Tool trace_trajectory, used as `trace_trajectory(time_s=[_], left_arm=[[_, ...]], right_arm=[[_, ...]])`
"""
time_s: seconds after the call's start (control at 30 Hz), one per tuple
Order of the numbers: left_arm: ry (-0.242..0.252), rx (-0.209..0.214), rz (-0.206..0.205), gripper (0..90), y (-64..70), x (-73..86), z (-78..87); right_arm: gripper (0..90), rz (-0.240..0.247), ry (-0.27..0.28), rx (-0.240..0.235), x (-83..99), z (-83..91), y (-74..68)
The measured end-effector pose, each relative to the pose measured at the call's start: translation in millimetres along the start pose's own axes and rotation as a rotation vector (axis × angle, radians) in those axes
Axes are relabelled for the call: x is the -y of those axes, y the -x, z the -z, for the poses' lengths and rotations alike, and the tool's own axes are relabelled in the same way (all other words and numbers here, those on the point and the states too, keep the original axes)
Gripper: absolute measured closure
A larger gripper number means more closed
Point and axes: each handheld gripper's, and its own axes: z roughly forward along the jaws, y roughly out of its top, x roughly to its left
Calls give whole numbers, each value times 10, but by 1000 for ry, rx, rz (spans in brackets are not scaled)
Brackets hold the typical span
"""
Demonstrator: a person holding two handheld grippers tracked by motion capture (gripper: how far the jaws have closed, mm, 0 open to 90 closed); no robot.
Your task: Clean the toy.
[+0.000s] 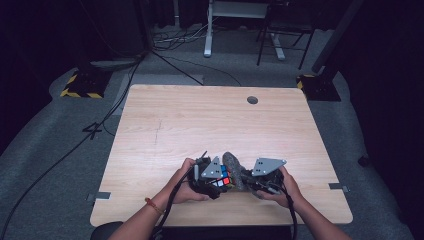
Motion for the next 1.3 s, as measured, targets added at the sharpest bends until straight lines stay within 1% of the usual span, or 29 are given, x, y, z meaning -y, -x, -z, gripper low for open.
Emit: trace_trajectory(time_s=[0.1, 0.17, 0.2, 0.27, 0.3, 0.33, 0.4, 0.53, 0.57, 0.7, 0.73, 0.83, 0.87, 0.9, 0.97, 1.0, 1.03, 1.07, 1.1, 1.17, 1.23, 1.27, 1.3], left_arm=[[-2, -2, -3, 336, -1, -2, -5], [-9, -3, -3, 336, 8, -6, -18], [-11, -3, -11, 336, 11, -10, -30], [-14, -4, -15, 335, 23, -12, -48], [-21, -4, -12, 335, 35, -14, -57], [-25, -8, -22, 335, 43, -20, -69], [-36, -16, -29, 334, 55, -28, -93], [-51, -9, -21, 334, 64, -25, -142], [-52, -7, -30, 334, 62, -28, -155], [-58, -6, -12, 337, 52, -13, -166], [-53, -6, -15, 338, 42, -10, -161], [-39, -12, -18, 338, 29, -6, -118], [-34, -12, -12, 338, 26, -5, -95], [-27, -16, -10, 338, 20, -4, -73], [-4, -20, -3, 338, 12, -5, -30], [15, -16, -7, 338, 1, -7, -10], [26, -16, -6, 338, -2, -12, 18], [45, -14, 0, 338, 0, -17, 41], [57, -12, -4, 338, -3, -25, 59], [71, -13, -8, 338, 0, -29, 71], [76, -6, -10, 338, -4, -25, 66], [82, 0, -4, 337, -8, -20, 59], [80, 0, -2, 337, -13, -13, 53]], right_arm=[[770, 15, 60, -8, -71, 81, -35], [772, 24, 102, -22, -142, 134, -72], [773, 35, 115, -25, -176, 154, -97], [774, 54, 128, -21, -234, 179, -142], [774, 54, 139, -25, -253, 192, -154], [774, 52, 149, -33, -270, 202, -159], [774, 51, 161, -41, -300, 207, -166], [773, 42, 177, -51, -349, 183, -176], [772, 37, 179, -56, -358, 176, -177], [770, 33, 166, -52, -368, 143, -171], [770, 29, 160, -46, -364, 139, -160], [770, 28, 119, -8, -311, 127, -96], [770, 22, 104, 4, -276, 120, -69], [770, 14, 90, 13, -234, 114, -35], [770, -20, 72, 15, -144, 104, 44], [770, -39, 61, 16, -102, 95, 80], [770, -46, 43, 25, -64, 83, 112], [770, -59, 33, 24, -29, 68, 139], [770, -77, 30, 7, 2, 53, 165], [770, -91, 32, -22, 34, 26, 189], [767, -105, 70, -75, 36, 25, 189], [766, -98, 105, -105, 34, 34, 180], [767, -96, 123, -120, 27, 43, 169]])
